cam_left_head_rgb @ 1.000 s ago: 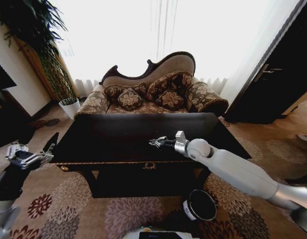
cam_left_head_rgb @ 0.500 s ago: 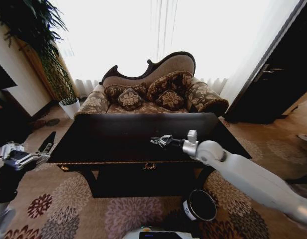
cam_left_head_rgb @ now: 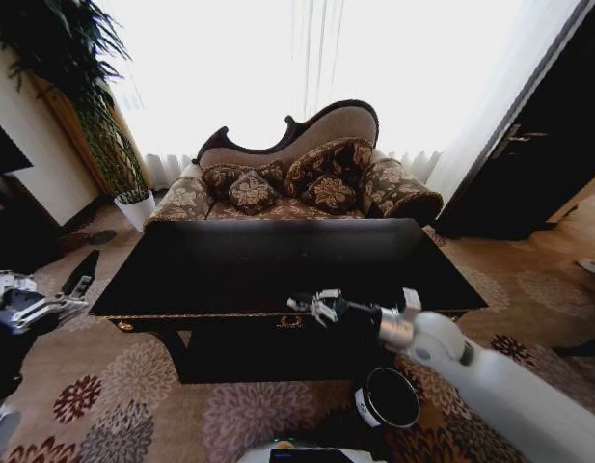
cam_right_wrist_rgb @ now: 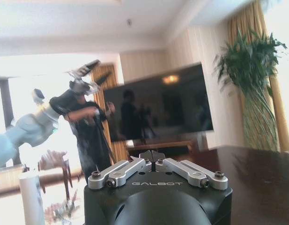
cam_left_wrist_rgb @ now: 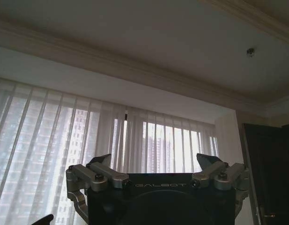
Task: Move to the front of the table and place the trash on the table into the trash bin.
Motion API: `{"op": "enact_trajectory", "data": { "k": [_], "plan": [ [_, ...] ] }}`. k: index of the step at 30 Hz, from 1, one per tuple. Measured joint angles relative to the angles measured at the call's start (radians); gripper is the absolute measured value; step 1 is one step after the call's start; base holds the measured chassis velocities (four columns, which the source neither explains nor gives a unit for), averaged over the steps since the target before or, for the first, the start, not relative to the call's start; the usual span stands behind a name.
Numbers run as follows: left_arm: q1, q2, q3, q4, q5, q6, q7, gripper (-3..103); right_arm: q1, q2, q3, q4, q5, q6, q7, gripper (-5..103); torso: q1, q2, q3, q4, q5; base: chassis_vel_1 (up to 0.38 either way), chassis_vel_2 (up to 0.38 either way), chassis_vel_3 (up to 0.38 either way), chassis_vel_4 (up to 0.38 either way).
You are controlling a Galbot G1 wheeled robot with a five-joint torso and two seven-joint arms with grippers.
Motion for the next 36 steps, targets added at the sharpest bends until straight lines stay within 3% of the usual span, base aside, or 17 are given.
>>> {"op": "enact_trajectory", "data": {
  "k": [2, 5, 6, 8, 12, 18, 22, 23, 25, 28, 31, 32, 36],
  "plan": [
    [0.002, -0.001, 0.000, -0.003, -0.001, -0.002, 0.000, 100, -0.057, 0.039, 0.026, -0.011, -0.025, 0.030, -0.035, 0, 0.000, 0.000, 0.000, 0.0001, -0.0003, 0.000, 0.000, 0.000, 0.000],
    [0.005, -0.005, 0.004, -0.020, -0.016, -0.003, -0.002, 100, -0.205, 0.178, 0.058, -0.118, -0.162, 0.152, -0.135, 0, 0.000, 0.000, 0.000, -0.0002, 0.0000, 0.000, 0.000, 0.000, 0.000],
    [0.005, -0.005, 0.004, -0.020, -0.016, -0.003, -0.002, 100, -0.205, 0.178, 0.058, -0.118, -0.162, 0.152, -0.135, 0, 0.000, 0.000, 0.000, -0.0002, 0.0000, 0.000, 0.000, 0.000, 0.000],
    [0.003, -0.007, 0.013, -0.021, -0.020, 0.000, -0.007, 100, -0.242, 0.245, 0.038, -0.231, -0.247, 0.219, -0.175, 0, 0.000, 0.000, 0.000, -0.0001, 0.0000, 0.000, 0.000, 0.000, 0.000],
    [0.002, -0.008, 0.027, -0.021, -0.019, 0.001, -0.009, 100, -0.230, 0.298, 0.008, -0.377, -0.325, 0.268, -0.182, 0, 0.000, 0.000, 0.000, 0.0000, 0.0000, 0.000, 0.000, 0.000, 0.000],
    [0.003, 0.004, 0.017, -0.021, -0.028, 0.001, -0.009, 100, -0.177, 0.318, 0.003, -0.542, -0.370, 0.264, -0.137, 0, 0.000, 0.000, 0.000, 0.0001, -0.0001, 0.000, 0.000, 0.000, 0.000],
    [-0.002, 0.028, -0.012, -0.021, -0.059, 0.001, -0.009, 100, -0.123, 0.337, 0.006, -0.700, -0.459, 0.223, 0.015, 0, 0.000, 0.000, 0.000, 0.0002, 0.0000, 0.000, 0.000, 0.000, 0.000],
    [-0.002, 0.028, -0.012, -0.021, -0.059, 0.001, -0.009, 100, -0.123, 0.337, 0.006, -0.700, -0.459, 0.223, 0.015, 0, 0.000, 0.000, 0.000, 0.0002, 0.0000, 0.000, 0.000, 0.000, 0.000],
    [-0.007, 0.045, -0.031, -0.021, -0.077, 0.001, -0.009, 100, -0.103, 0.351, 0.003, -0.763, -0.511, 0.199, 0.102, 0, 0.000, 0.000, 0.000, 0.0001, 0.0001, 0.000, 0.000, 0.000, 0.000],
    [-0.010, 0.055, -0.037, -0.019, -0.084, 0.001, -0.008, 100, -0.093, 0.362, 0.002, -0.792, -0.548, 0.174, 0.169, 0, 0.000, 0.000, 0.000, 0.0000, 0.0001, 0.000, 0.000, 0.000, 0.000],
    [-0.014, 0.064, -0.032, -0.014, -0.081, 0.001, -0.007, 100, -0.065, 0.391, -0.024, -0.853, -0.540, 0.071, 0.387, 0, 0.000, 0.000, 0.000, 0.0002, -0.0001, 0.000, 0.000, 0.000, 0.000],
    [-0.014, 0.064, -0.032, -0.014, -0.081, 0.001, -0.007, 100, -0.065, 0.391, -0.024, -0.853, -0.540, 0.071, 0.387, 0, 0.000, 0.000, 0.000, 0.0002, -0.0001, 0.000, 0.000, 0.000, 0.000],
    [-0.021, 0.085, -0.023, -0.001, -0.074, 0.001, -0.005, 100, -0.040, 0.427, -0.038, -0.937, -0.543, -0.052, 0.595, 0, 0.000, 0.000, 0.000, 0.0001, 0.0001, 0.000, 0.000, 0.000, 0.000]
  ]
}}
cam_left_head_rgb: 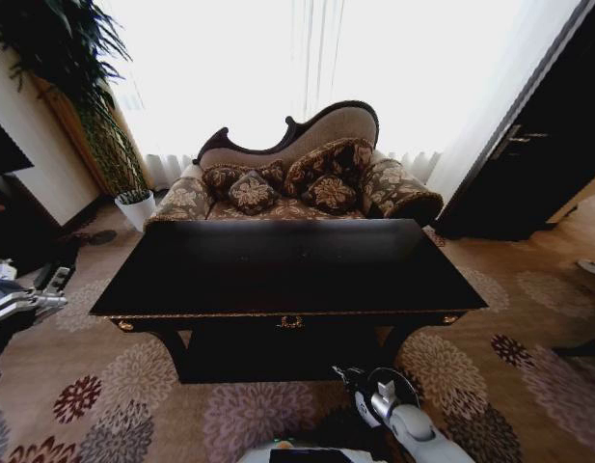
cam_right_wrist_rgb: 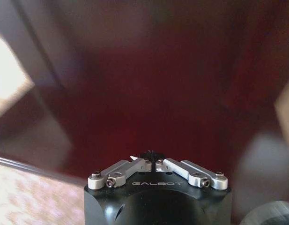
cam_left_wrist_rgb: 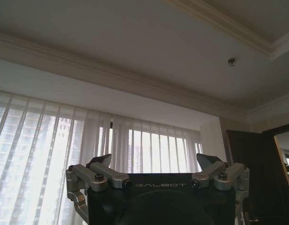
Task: Move to the front of the table and place the trash on the table into the trash bin.
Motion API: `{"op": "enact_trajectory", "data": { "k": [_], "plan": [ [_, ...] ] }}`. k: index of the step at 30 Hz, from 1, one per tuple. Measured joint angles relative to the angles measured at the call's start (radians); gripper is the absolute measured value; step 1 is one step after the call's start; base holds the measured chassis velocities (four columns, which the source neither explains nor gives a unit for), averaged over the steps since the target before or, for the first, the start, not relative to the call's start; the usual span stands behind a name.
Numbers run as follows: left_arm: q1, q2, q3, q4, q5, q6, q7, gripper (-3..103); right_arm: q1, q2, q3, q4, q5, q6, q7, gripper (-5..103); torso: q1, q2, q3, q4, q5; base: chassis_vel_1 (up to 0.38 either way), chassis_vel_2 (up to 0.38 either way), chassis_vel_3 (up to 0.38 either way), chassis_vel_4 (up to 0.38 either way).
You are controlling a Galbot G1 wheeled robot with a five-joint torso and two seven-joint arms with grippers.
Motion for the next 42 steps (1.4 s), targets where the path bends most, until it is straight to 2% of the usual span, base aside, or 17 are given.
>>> {"op": "enact_trajectory", "data": {
  "k": [1, 4, 8, 11, 14, 22, 31, 36, 41, 42],
  "plan": [
    [0.000, 0.000, 0.000, 0.000, 0.000, 0.000, 0.000, 100, 0.000, 0.000, 0.000, 0.000, 0.000, 0.000, 0.000, 0, 0.000, 0.000, 0.000, 0.0000, 0.0000, 0.000, 0.000, 0.000, 0.000],
    [-0.005, 0.002, 0.015, 0.006, 0.013, 0.000, 0.001, 100, 0.025, 0.019, 0.001, -0.077, 0.006, -0.030, 0.084, 0, 0.000, 0.000, 0.000, -0.0001, -0.0001, 0.000, 0.000, 0.000, 0.000],
    [-0.008, -0.005, 0.028, 0.007, 0.028, 0.000, 0.003, 100, 0.065, 0.029, 0.017, -0.165, 0.007, -0.019, 0.103, 0, 0.000, 0.000, 0.000, -0.0002, 0.0000, 0.000, 0.000, 0.000, 0.000],
    [-0.006, -0.006, 0.029, 0.011, 0.031, 0.000, 0.010, 100, 0.100, 0.028, 0.035, -0.220, 0.006, -0.011, 0.095, 0, 0.000, 0.000, 0.000, -0.0001, 0.0003, 0.000, 0.000, 0.000, 0.000],
    [-0.002, -0.006, 0.026, 0.025, 0.043, -0.007, 0.033, 100, 0.163, -0.002, 0.058, -0.302, -0.010, 0.014, 0.047, 0, 0.000, 0.000, 0.000, 0.0000, -0.0002, 0.000, 0.000, 0.000, 0.000],
    [0.009, -0.012, 0.035, 0.020, 0.064, -0.008, 0.033, 100, 0.214, -0.040, 0.078, -0.399, -0.058, -0.019, 0.034, 0, 0.000, 0.000, 0.000, -0.0001, -0.0001, 0.000, 0.000, 0.000, 0.000],
    [0.005, -0.024, 0.037, 0.016, 0.062, -0.007, 0.029, 100, 0.169, -0.023, 0.114, -0.410, -0.058, -0.020, 0.017, 0, 0.000, 0.000, 0.000, 0.0000, -0.0001, 0.000, 0.000, 0.000, 0.000],
    [0.003, -0.027, 0.039, 0.019, 0.058, -0.007, 0.029, 100, 0.151, -0.002, 0.129, -0.422, -0.126, -0.005, 0.012, 0, 0.000, 0.000, 0.000, -0.0001, -0.0001, 0.000, 0.000, 0.000, 0.000],
    [0.007, -0.018, 0.031, 0.024, 0.055, -0.008, 0.032, 100, 0.154, -0.005, 0.129, -0.423, -0.115, -0.013, 0.006, 0, 0.000, 0.000, 0.000, 0.0000, -0.0001, 0.000, 0.000, 0.000, 0.000],
    [0.007, -0.016, 0.031, 0.025, 0.054, -0.009, 0.033, 100, 0.154, -0.006, 0.128, -0.421, -0.111, -0.017, 0.003, -3, 0.000, 0.000, 0.000, 0.0000, -0.0002, 0.000, 0.000, 0.000, 0.000]
  ]
}}
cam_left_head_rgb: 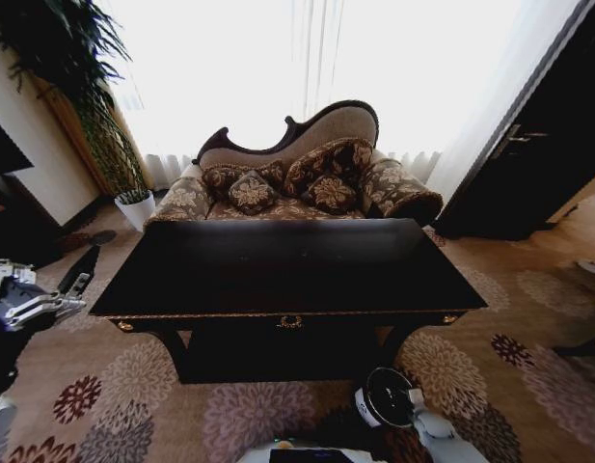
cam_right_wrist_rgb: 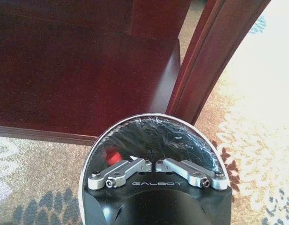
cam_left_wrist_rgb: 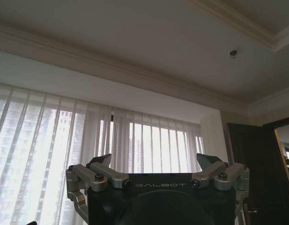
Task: Move to the front of the table and place the trash on the table into the trash bin.
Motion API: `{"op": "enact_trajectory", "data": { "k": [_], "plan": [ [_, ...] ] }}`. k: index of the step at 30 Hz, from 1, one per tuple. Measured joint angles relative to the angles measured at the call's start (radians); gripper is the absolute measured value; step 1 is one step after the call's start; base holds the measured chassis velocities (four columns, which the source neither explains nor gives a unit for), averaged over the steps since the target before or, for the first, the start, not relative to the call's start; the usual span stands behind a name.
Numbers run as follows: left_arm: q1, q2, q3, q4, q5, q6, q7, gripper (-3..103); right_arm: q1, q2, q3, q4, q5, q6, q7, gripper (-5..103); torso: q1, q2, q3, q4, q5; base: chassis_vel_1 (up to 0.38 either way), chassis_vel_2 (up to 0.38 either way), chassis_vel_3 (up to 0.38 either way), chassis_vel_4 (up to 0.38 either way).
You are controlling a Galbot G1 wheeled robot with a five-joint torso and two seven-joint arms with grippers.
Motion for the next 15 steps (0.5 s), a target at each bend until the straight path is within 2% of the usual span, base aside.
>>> {"op": "enact_trajectory", "data": {
  "k": [1, 4, 5, 7, 10, 14, 15],
  "plan": [
    [0.000, 0.000, 0.000, 0.000, 0.000, 0.000, 0.000, 100, 0.000, 0.000, 0.000, 0.000, 0.000, 0.000, 0.000, -3, 0.000, 0.000, 0.000, 0.0000, 0.0000, 0.000, 0.000, 0.000, 0.000],
    [-0.001, 0.010, -0.001, 0.001, -0.004, 0.000, 0.000, 100, -0.003, -0.004, -0.001, 0.014, 0.003, -0.007, -0.003, 12, 0.000, 0.000, 0.000, 0.0000, 0.0001, 0.000, 0.000, 0.000, 0.000],
    [-0.001, 0.010, -0.001, 0.001, -0.004, 0.000, 0.000, 100, -0.003, -0.004, -0.001, 0.014, 0.003, -0.007, -0.003, 12, 0.000, 0.000, 0.000, 0.0000, 0.0001, 0.000, 0.000, 0.000, 0.000],
    [-0.002, 0.013, 0.007, 0.002, -0.001, 0.000, 0.000, 100, -0.006, -0.009, -0.001, 0.018, 0.003, -0.011, -0.002, 22, 0.000, 0.000, 0.000, 0.0000, 0.0001, 0.000, 0.000, 0.000, 0.000],
    [-0.007, 0.011, 0.020, 0.003, 0.004, 0.000, 0.001, 100, -0.006, -0.011, -0.002, 0.016, 0.001, -0.012, -0.002, 28, 0.000, 0.000, 0.000, -0.0001, 0.0000, 0.000, 0.000, 0.000, 0.000],
    [-0.013, 0.016, 0.028, 0.011, 0.009, 0.000, 0.000, 100, -0.010, -0.009, -0.003, 0.026, 0.000, -0.013, 0.002, 50, 0.000, 0.000, 0.000, -0.0001, 0.0001, 0.000, 0.000, 0.000, 0.000],
    [-0.013, 0.016, 0.028, 0.011, 0.009, 0.000, 0.000, 100, -0.010, -0.009, -0.003, 0.026, 0.000, -0.013, 0.002, 50, 0.000, 0.000, 0.000, -0.0001, 0.0001, 0.000, 0.000, 0.000, 0.000]
  ]
}}
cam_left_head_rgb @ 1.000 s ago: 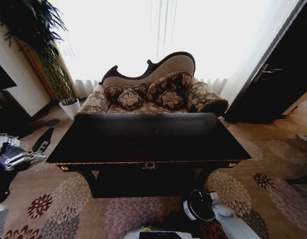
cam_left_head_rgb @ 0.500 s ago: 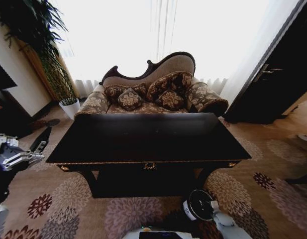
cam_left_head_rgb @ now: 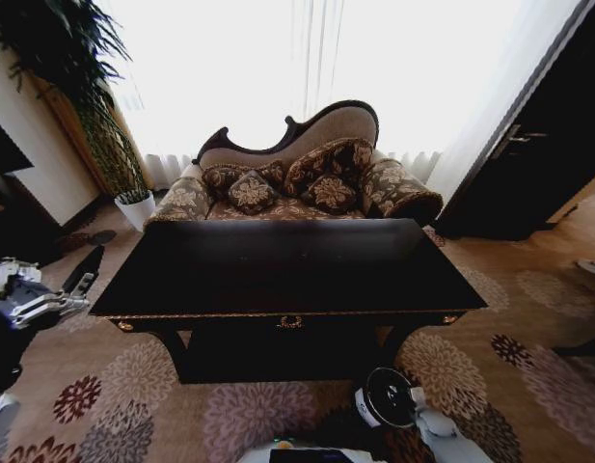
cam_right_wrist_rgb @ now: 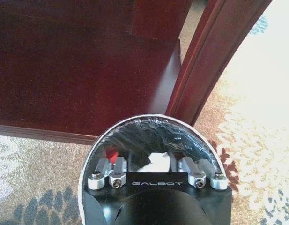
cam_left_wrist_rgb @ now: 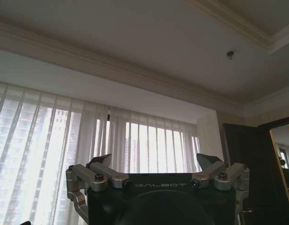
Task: Move to the front of the table and place the trash on the table into the trash bin.
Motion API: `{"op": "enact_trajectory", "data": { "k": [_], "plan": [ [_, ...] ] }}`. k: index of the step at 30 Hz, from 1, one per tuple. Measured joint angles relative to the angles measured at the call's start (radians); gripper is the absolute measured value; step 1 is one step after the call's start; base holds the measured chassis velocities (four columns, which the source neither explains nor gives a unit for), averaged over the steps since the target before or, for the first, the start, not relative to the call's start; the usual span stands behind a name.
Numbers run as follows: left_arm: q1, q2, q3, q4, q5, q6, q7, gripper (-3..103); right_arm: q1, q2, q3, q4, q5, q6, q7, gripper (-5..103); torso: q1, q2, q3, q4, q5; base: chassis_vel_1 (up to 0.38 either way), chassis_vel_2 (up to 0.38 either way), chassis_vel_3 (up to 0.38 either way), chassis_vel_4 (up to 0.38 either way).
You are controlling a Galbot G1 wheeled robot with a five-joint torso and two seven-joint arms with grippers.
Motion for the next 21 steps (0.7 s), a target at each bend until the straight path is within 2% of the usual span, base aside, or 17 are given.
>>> {"op": "enact_trajectory", "data": {
  "k": [1, 5, 7, 10, 11, 13, 14, 16, 18, 19, 21],
  "plan": [
    [0.000, 0.002, -0.002, 0.002, 0.000, 0.000, 0.000, 100, -0.004, 0.001, 0.000, 0.009, 0.001, -0.002, -0.001, 50, 0.000, 0.000, 0.000, 0.0000, 0.0000, 0.000, 0.000, 0.000, 0.000],
    [-0.005, 0.003, 0.003, 0.014, 0.004, 0.000, 0.001, 100, -0.021, 0.017, 0.004, 0.047, -0.002, -0.005, -0.029, 71, 0.000, 0.000, 0.000, 0.0001, -0.0001, 0.000, 0.000, 0.000, 0.000],
    [-0.006, 0.002, 0.006, 0.015, 0.006, 0.000, 0.001, 100, -0.026, 0.023, 0.005, 0.054, -0.008, -0.003, -0.034, 71, 0.000, 0.000, 0.000, 0.0001, 0.0000, 0.000, 0.000, 0.000, 0.000],
    [-0.008, -0.003, 0.015, 0.015, 0.010, 0.000, 0.001, 100, -0.048, 0.040, 0.011, 0.085, -0.038, 0.011, -0.059, 88, 0.000, 0.000, 0.000, 0.0000, 0.0001, 0.000, 0.000, 0.000, 0.000],
    [-0.008, -0.003, 0.015, 0.015, 0.010, 0.000, 0.001, 100, -0.048, 0.040, 0.011, 0.085, -0.038, 0.011, -0.059, 88, 0.000, 0.000, 0.000, 0.0000, 0.0001, 0.000, 0.000, 0.000, 0.000],
    [-0.007, -0.003, 0.015, 0.013, 0.010, 0.000, 0.001, 100, -0.061, 0.044, 0.019, 0.094, -0.079, 0.030, -0.081, 97, 0.000, 0.000, 0.000, 0.0001, 0.0000, 0.000, 0.000, 0.000, 0.000],
    [-0.007, -0.003, 0.015, 0.013, 0.010, 0.000, 0.001, 100, -0.061, 0.044, 0.019, 0.094, -0.079, 0.030, -0.081, 97, 0.000, 0.000, 0.000, 0.0001, 0.0000, 0.000, 0.000, 0.000, 0.000],
    [-0.004, -0.002, 0.012, 0.008, 0.008, 0.000, 0.001, 100, -0.060, 0.042, 0.026, 0.068, -0.114, 0.080, -0.101, 100, 0.000, 0.000, 0.000, 0.0000, 0.0000, 0.000, 0.000, 0.000, 0.000],
    [-0.002, -0.002, 0.011, 0.005, 0.007, 0.000, 0.001, 100, -0.059, 0.041, 0.027, 0.059, -0.104, 0.089, -0.112, 100, 0.000, 0.000, 0.000, 0.0001, -0.0001, 0.000, 0.000, 0.000, 0.000],
    [0.001, -0.002, 0.009, 0.003, 0.007, 0.000, 0.002, 100, -0.063, 0.039, 0.021, 0.056, -0.066, 0.085, -0.120, 100, 0.000, 0.000, 0.000, 0.0001, -0.0002, 0.000, 0.000, 0.000, 0.000],
    [0.005, -0.001, 0.003, -0.003, 0.003, -0.001, 0.002, 100, -0.080, 0.045, -0.010, 0.078, 0.092, 0.000, -0.056, 100, 0.000, 0.000, 0.000, -0.0003, 0.0001, 0.000, 0.000, 0.000, 0.000]
  ]
}}
